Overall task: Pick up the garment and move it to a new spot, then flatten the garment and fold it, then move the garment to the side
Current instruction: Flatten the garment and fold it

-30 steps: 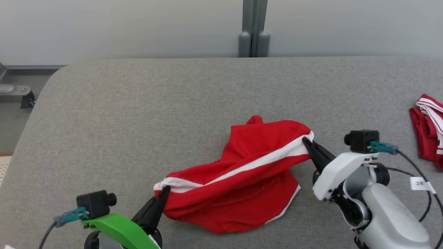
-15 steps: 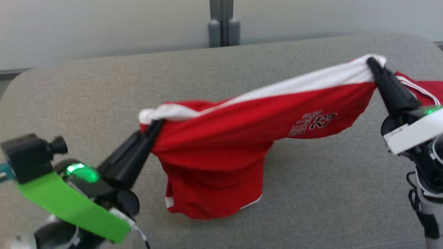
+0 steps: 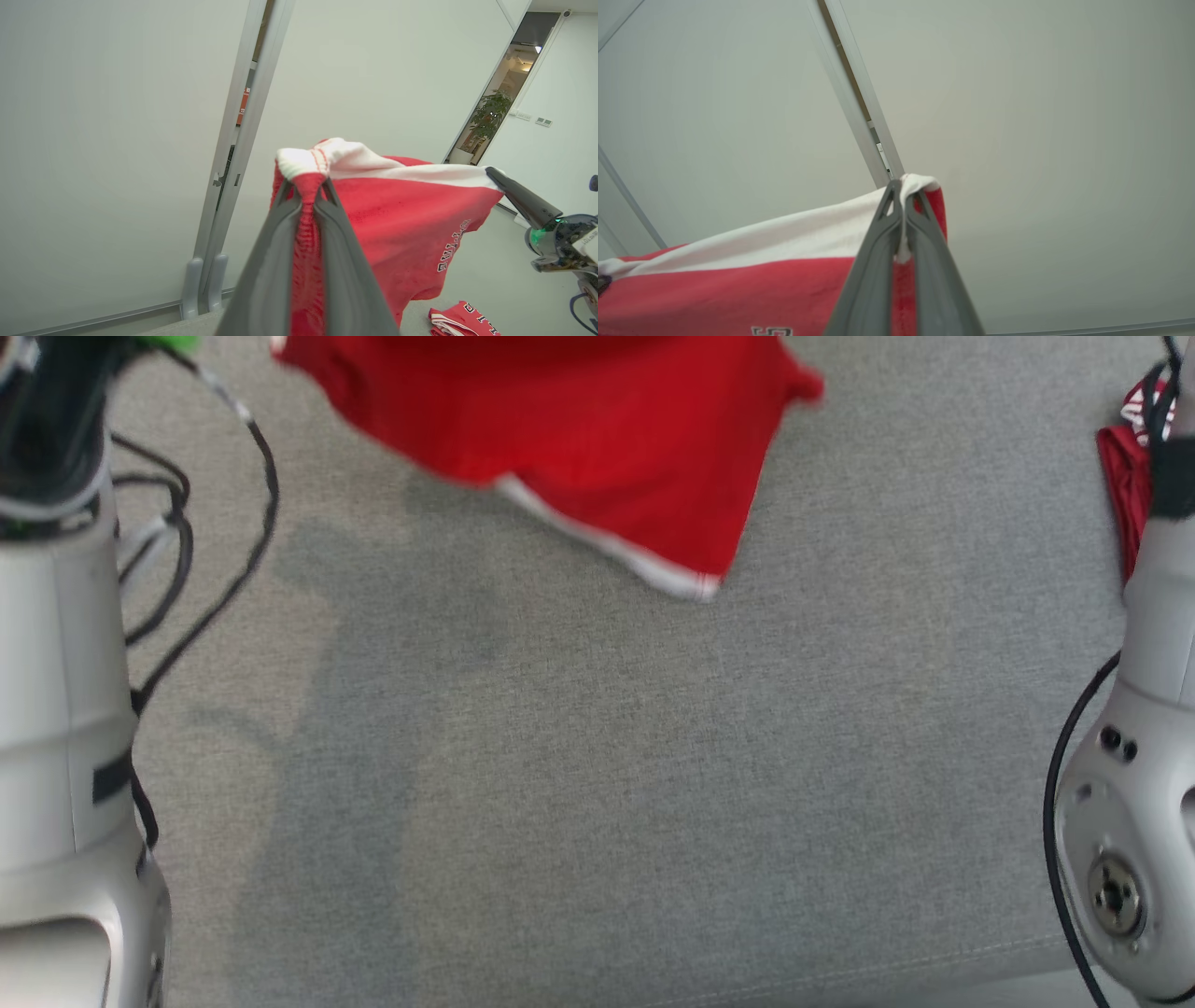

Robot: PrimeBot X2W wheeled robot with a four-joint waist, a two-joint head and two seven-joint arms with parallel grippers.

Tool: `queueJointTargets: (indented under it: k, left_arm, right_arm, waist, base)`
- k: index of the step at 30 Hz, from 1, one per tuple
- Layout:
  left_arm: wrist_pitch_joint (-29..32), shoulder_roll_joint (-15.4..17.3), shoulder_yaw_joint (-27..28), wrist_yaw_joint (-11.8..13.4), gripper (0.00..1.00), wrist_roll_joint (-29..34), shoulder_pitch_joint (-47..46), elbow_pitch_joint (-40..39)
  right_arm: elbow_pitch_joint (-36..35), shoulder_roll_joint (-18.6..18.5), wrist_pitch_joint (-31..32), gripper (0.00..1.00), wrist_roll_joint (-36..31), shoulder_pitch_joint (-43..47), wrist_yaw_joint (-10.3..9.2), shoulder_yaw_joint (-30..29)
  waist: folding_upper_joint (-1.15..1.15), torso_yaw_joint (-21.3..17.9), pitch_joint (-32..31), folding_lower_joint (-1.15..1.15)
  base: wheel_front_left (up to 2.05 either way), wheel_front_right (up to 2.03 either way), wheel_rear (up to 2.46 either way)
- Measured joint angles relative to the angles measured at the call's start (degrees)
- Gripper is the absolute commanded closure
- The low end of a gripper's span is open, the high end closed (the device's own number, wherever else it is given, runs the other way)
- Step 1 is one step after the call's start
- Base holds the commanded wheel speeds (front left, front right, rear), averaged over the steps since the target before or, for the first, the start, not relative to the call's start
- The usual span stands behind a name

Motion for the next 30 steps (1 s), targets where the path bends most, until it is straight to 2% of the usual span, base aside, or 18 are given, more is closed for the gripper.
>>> queueJointTargets:
  k: [3, 6, 10, 13, 16, 22, 24, 30]
  left_arm:
    - [-8.6, -1.1, -0.48, -0.89, 1.0, 2.54, -8.55, 9.64]
    - [-16.72, -0.97, -2.91, -1.22, 1.0, 4.82, -13.06, 17.46]
    - [-25.87, 0.82, -10.77, -1.23, 1.0, 4.16, -13.61, 22.54]
    - [-31.64, 2.79, -16.63, -1.23, 1.0, 1.23, -8.99, 23.8]
    - [-35.93, 3.47, -19.16, -1.23, 1.0, -5.16, -0.65, 24.03]
    - [-38.85, 6.43, -25.26, -1.23, 1.0, -11.11, 18.73, 19.44]
    - [-38.87, 7.12, -25.99, -1.23, 1.0, -10.9, 24.9, 18.05]
    - [-39.05, 6.12, -22.62, -1.24, 1.0, -6.38, 44.37, 10.91]
  right_arm:
    - [8.27, 0.32, -8.0, 1.0, -1.21, -8.23, 0.05, -0.67]
    - [16.39, 0.35, -14.59, 1.0, 1.6, -11.44, 0.04, 1.69]
    - [21.63, 0.35, -20.38, 1.0, 5.55, -10.76, 0.03, 7.55]
    - [21.81, 0.23, -22.58, 1.0, 7.75, -4.48, 0.01, 11.93]
    - [18.41, -2.32, -25.01, 1.0, 8.96, 4.78, 0.0, 16.79]
    - [7.04, -11.16, -27.81, 1.0, 20.31, 28.26, 0.0, 23.41]
    - [3.92, -13.35, -28.81, 1.0, 23.41, 35.22, 0.0, 24.23]
    - [-6.41, -19.69, -29.09, 1.0, 29.26, 54.34, 0.01, 26.44]
  waist:
    - [0.0, -0.65, 3.54, 0.0]
    - [0.0, -1.5, 6.03, 0.01]
    - [0.0, -3.45, 7.41, 0.01]
    - [0.0, -4.42, 7.31, 0.01]
    - [0.0, -4.51, 6.5, 0.01]
    - [0.0, -2.56, 4.18, 0.0]
    - [0.0, -1.92, 2.9, 0.0]
    - [0.0, -0.59, -2.79, 0.0]
  base:
    - [0.0, 0.0, 0.0]
    - [0.0, 0.0, 0.0]
    - [0.0, 0.0, 0.0]
    - [0.0, 0.0, 0.0]
    - [0.0, 0.0, 0.0]
    - [0.0, 0.0, 0.0]
    - [0.0, 0.0, 0.0]
    - [0.0, 0.0, 0.0]
